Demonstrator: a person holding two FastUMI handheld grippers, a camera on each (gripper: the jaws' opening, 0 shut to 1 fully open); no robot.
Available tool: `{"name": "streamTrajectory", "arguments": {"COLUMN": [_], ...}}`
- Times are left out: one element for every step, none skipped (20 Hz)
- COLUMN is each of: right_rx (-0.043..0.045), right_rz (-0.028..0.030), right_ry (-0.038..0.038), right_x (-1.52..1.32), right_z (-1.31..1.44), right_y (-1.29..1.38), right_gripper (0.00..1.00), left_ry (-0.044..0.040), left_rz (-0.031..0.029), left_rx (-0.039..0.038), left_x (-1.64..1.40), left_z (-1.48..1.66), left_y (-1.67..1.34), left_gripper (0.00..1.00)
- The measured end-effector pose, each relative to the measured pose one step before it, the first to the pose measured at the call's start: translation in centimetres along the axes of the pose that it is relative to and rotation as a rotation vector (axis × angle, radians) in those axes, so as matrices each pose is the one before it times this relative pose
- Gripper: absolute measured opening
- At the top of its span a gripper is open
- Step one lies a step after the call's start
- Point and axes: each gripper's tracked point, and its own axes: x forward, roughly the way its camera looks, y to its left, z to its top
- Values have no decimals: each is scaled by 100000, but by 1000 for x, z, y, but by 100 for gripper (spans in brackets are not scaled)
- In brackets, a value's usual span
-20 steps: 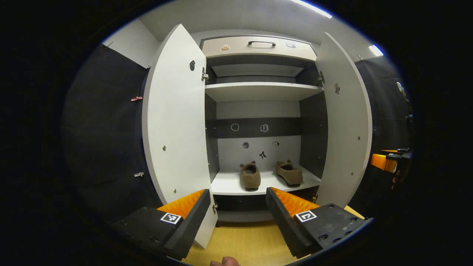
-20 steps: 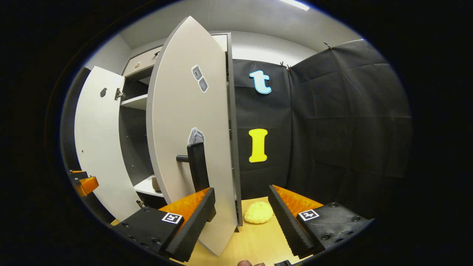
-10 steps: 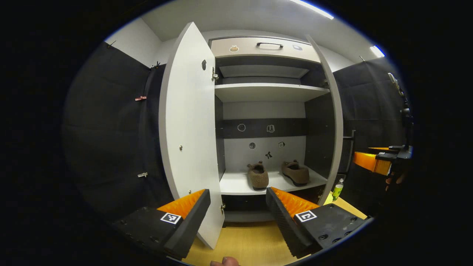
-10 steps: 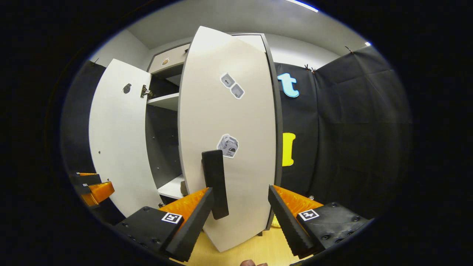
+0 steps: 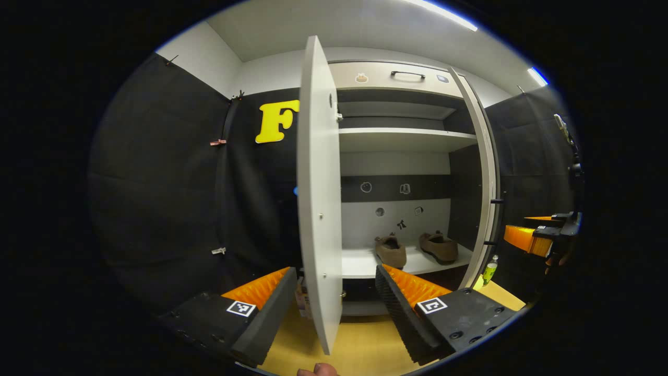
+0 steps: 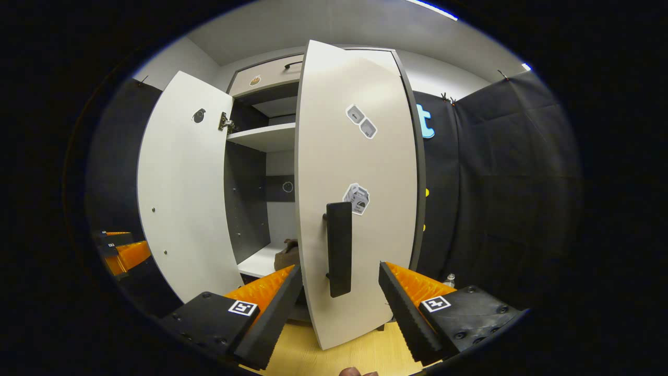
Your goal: Grab one shoe with the right hand and put it into the shoe cabinet, grab the other shoe with the left hand and put it into the shoe cabinet; then close the right door with the right hand and the left door with the left hand.
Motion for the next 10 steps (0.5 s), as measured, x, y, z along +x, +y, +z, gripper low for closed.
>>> {"name": "streamTrajectory", "arguments": {"right_rx": [386,525,452,144,-466,-689,-577,-375,-252,-74], "right_rz": [-521,-449,-383,-460,-611,-630,-548,-585,-603,-763], "right_ry": [118,381,166,77,150,163,425,231,-54,-284], "right_x": [-11,-42,-132,-130,-140,-146,-144,-128,-177,-320], "right_z": [-113,-257,-149,-101,-172,-170,-140,-102,82,114], "right_y": [364,401,351,358,348,145,98,169,-41,-137], "right_gripper": [98,98,98,98,98,98,98,98,98,98], "left_ry": [-624,-377,-210,-331,-172,-357,-250,52,133,66], "left_rz": [1176,1720,1791,1644,1751,1577,1717,1072,660,414], "left_rx": [444,752,981,884,645,536,365,359,395,341], "left_x": [-5,59,139,232,409,421,755,768,716,719], "left_z": [109,30,47,31,81,69,-57,-66,-225,-169], "left_y": [1177,1460,1334,1295,1268,1252,990,729,514,405], "left_gripper": [96,96,96,96,96,96,96,96,96,96]}}
